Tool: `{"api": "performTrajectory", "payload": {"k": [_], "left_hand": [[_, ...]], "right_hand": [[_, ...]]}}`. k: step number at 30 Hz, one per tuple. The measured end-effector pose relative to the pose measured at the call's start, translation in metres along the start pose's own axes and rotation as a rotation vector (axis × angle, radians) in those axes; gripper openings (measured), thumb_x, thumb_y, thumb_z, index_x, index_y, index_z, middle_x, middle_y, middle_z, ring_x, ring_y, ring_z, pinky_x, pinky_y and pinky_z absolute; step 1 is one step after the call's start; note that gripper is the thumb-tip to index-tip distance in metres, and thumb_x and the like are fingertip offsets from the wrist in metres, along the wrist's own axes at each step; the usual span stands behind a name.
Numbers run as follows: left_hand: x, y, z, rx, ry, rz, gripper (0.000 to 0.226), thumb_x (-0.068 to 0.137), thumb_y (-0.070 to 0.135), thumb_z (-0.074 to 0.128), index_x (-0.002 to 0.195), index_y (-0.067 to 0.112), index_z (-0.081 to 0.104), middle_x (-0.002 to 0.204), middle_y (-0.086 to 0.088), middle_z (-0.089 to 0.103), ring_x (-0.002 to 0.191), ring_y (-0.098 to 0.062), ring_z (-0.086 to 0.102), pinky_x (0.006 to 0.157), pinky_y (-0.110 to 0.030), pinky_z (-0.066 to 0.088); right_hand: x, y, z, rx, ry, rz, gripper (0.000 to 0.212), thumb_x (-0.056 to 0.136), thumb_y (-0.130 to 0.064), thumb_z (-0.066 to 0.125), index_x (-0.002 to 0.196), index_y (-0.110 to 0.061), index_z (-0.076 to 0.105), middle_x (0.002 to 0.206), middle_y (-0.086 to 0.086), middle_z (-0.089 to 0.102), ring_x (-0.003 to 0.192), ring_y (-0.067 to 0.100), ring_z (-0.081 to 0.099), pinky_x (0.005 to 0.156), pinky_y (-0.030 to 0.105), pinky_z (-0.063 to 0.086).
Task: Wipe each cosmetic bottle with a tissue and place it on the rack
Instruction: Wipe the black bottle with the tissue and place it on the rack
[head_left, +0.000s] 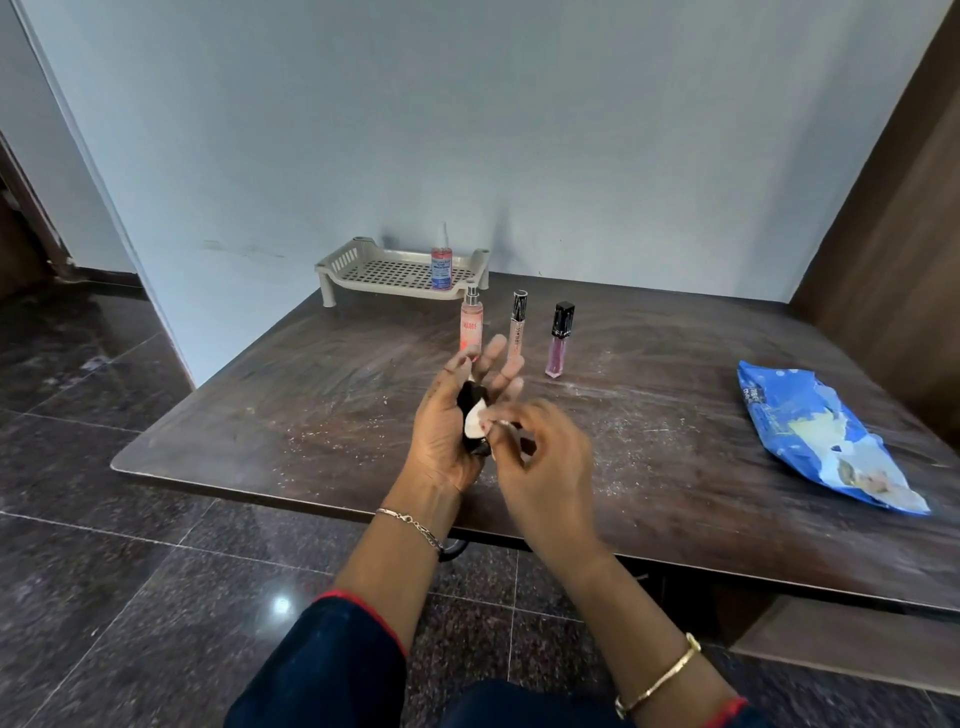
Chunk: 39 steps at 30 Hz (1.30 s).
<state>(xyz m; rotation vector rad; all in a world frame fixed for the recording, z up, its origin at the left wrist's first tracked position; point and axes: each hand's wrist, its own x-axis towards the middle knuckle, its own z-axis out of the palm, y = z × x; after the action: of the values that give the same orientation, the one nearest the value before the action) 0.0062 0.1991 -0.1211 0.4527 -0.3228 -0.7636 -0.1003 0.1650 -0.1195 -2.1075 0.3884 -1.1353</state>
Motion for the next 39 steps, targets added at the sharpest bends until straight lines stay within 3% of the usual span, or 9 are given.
{"api": "performTrajectory", "payload": {"k": [4, 7, 13, 16, 19, 23, 27, 34, 39], "left_hand": [[0.000, 0.003, 0.001, -0.103, -0.002, -0.022, 0.022, 0.099, 0.021, 0.040, 0.102, 0.010, 0.059, 0.123, -0.012, 0.063, 0.105, -0.026, 0.067, 0.095, -0.037, 0.050], [-0.002, 0.000, 0.004, -0.107, 0.005, -0.059, 0.042, 0.100, 0.034, 0.035, 0.089, 0.010, 0.067, 0.123, -0.013, 0.062, 0.110, -0.027, 0.064, 0.100, -0.038, 0.046], [-0.005, -0.009, 0.003, -0.027, 0.028, -0.135, 0.046, 0.096, 0.050, 0.039, 0.108, 0.012, 0.061, 0.091, -0.004, 0.058, 0.084, -0.018, 0.059, 0.087, -0.034, 0.048], [-0.009, -0.019, -0.004, 0.020, 0.065, -0.196, 0.049, 0.093, 0.050, 0.047, 0.118, 0.011, 0.062, 0.107, -0.010, 0.063, 0.108, -0.024, 0.058, 0.107, -0.038, 0.039], [-0.009, -0.022, -0.005, 0.007, 0.103, -0.189, 0.047, 0.095, 0.047, 0.047, 0.117, 0.009, 0.063, 0.109, -0.012, 0.064, 0.114, -0.026, 0.056, 0.112, -0.040, 0.035], [-0.003, -0.008, -0.002, -0.006, 0.065, -0.139, 0.042, 0.097, 0.042, 0.040, 0.099, 0.014, 0.070, 0.081, 0.001, 0.053, 0.078, -0.013, 0.052, 0.085, -0.027, 0.043], [-0.001, -0.006, 0.000, -0.113, 0.026, -0.099, 0.038, 0.096, 0.034, 0.037, 0.103, 0.011, 0.067, 0.067, 0.004, 0.044, 0.054, -0.007, 0.040, 0.054, -0.020, 0.039], [0.002, -0.005, 0.004, -0.216, 0.030, -0.144, 0.040, 0.089, 0.038, 0.047, 0.093, 0.007, 0.074, 0.069, -0.001, 0.063, 0.054, -0.009, 0.059, 0.056, -0.020, 0.052], [0.001, -0.007, 0.008, -0.099, 0.107, -0.130, 0.050, 0.090, 0.053, 0.044, 0.107, 0.011, 0.064, 0.072, -0.001, 0.065, 0.061, -0.008, 0.064, 0.061, -0.021, 0.056]], "right_hand": [[-0.013, 0.002, -0.004, 0.016, -0.007, -0.026, 0.020, 0.083, -0.005, 0.068, 0.091, -0.023, 0.072, 0.089, -0.013, 0.065, 0.082, 0.004, 0.062, 0.066, 0.029, 0.053], [-0.011, 0.001, -0.004, 0.017, -0.004, -0.048, 0.021, 0.082, -0.002, 0.068, 0.091, -0.020, 0.072, 0.088, -0.012, 0.065, 0.081, 0.005, 0.062, 0.066, 0.028, 0.053], [0.011, -0.001, 0.001, -0.042, 0.049, -0.096, 0.020, 0.080, -0.002, 0.066, 0.087, -0.019, 0.072, 0.090, -0.008, 0.066, 0.082, 0.006, 0.061, 0.071, 0.028, 0.052], [0.028, -0.003, 0.000, -0.094, 0.070, -0.113, 0.019, 0.082, -0.003, 0.064, 0.089, -0.018, 0.073, 0.090, -0.007, 0.066, 0.082, 0.008, 0.061, 0.073, 0.026, 0.051], [0.035, -0.005, 0.000, -0.168, 0.045, -0.136, 0.016, 0.083, -0.004, 0.063, 0.088, -0.016, 0.072, 0.089, -0.005, 0.065, 0.079, 0.008, 0.059, 0.072, 0.019, 0.046], [0.012, 0.000, -0.001, -0.206, -0.002, -0.196, 0.016, 0.082, -0.003, 0.063, 0.086, -0.015, 0.072, 0.091, -0.006, 0.065, 0.078, -0.001, 0.052, 0.071, 0.004, 0.034], [-0.012, 0.003, -0.006, -0.115, -0.037, -0.201, 0.018, 0.082, -0.001, 0.065, 0.087, -0.018, 0.071, 0.088, -0.009, 0.063, 0.076, 0.003, 0.057, 0.065, 0.018, 0.047], [0.000, 0.001, -0.002, -0.066, 0.011, -0.156, 0.018, 0.080, -0.001, 0.069, 0.087, -0.018, 0.072, 0.087, -0.008, 0.064, 0.077, 0.004, 0.060, 0.067, 0.020, 0.049], [0.014, 0.007, 0.000, -0.079, 0.047, -0.172, 0.017, 0.078, 0.000, 0.070, 0.084, -0.015, 0.073, 0.081, -0.006, 0.065, 0.072, 0.006, 0.060, 0.064, 0.025, 0.050]]}}
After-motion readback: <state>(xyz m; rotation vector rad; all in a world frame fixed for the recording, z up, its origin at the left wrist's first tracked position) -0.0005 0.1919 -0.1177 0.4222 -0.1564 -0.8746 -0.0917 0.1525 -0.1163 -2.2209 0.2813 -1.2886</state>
